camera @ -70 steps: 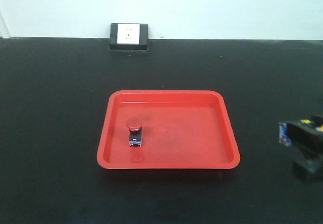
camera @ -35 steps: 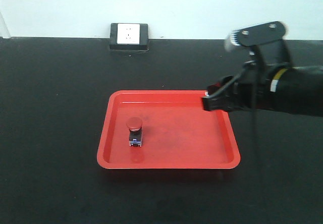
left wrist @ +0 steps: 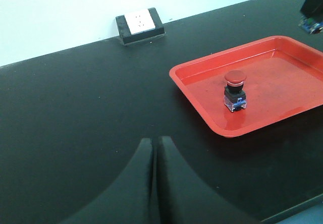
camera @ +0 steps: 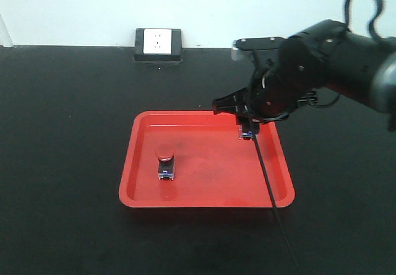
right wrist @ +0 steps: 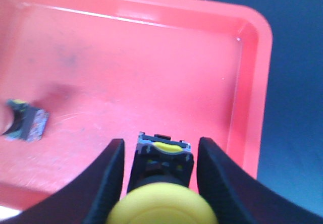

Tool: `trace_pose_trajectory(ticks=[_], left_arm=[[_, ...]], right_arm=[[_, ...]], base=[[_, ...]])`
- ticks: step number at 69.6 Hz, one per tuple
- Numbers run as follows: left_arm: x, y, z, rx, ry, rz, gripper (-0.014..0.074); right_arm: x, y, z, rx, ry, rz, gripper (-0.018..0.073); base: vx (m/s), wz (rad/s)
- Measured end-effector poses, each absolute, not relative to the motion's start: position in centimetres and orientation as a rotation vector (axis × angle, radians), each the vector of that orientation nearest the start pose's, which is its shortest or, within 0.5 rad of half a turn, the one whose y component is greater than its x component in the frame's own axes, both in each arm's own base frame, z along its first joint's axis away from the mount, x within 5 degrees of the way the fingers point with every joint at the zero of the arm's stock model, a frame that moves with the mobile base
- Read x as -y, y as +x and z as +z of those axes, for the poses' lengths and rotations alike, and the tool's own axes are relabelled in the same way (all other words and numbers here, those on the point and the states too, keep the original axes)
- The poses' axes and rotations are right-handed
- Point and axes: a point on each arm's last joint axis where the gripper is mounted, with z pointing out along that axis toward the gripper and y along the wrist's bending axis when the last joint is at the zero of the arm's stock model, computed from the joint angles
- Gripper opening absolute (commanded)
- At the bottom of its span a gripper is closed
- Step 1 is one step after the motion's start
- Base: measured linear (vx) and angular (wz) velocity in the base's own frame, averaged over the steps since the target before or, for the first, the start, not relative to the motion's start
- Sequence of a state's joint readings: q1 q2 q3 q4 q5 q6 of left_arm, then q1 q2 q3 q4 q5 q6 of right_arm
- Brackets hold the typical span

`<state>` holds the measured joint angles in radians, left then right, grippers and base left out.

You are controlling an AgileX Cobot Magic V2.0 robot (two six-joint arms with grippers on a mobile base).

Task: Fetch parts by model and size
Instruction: 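Lower the right gripper with the yellow button into the tray beside the red one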

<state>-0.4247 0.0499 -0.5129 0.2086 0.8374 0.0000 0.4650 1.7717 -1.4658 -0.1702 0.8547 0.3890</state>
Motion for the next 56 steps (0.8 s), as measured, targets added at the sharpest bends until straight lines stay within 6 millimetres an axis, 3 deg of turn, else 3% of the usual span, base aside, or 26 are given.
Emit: trace_pose_trajectory(ticks=[19, 38, 56], left_arm=[[-0.9, 1.4, 30.1, -1.798, 0.41, -0.056, -0.0003], [-0.9, 1.4, 30.1, -1.798, 0.41, -0.056, -0.0003], [-0.9, 1.4, 30.1, -1.798, 0.41, -0.056, -0.0003]], right_arm=[[-17.7, 37.6, 24.4, -2.721, -0.256, 0.049, -0.0002], [-18.5, 38.6, 19.9, -2.809, -0.288, 0.013, -0.0002], [-18.8, 39.1, 17.4, -2.842, -0.297, 0.002, -0.0002]], base=[[0.0, 0.0], [0.0, 0.0], [0.0, 0.0]])
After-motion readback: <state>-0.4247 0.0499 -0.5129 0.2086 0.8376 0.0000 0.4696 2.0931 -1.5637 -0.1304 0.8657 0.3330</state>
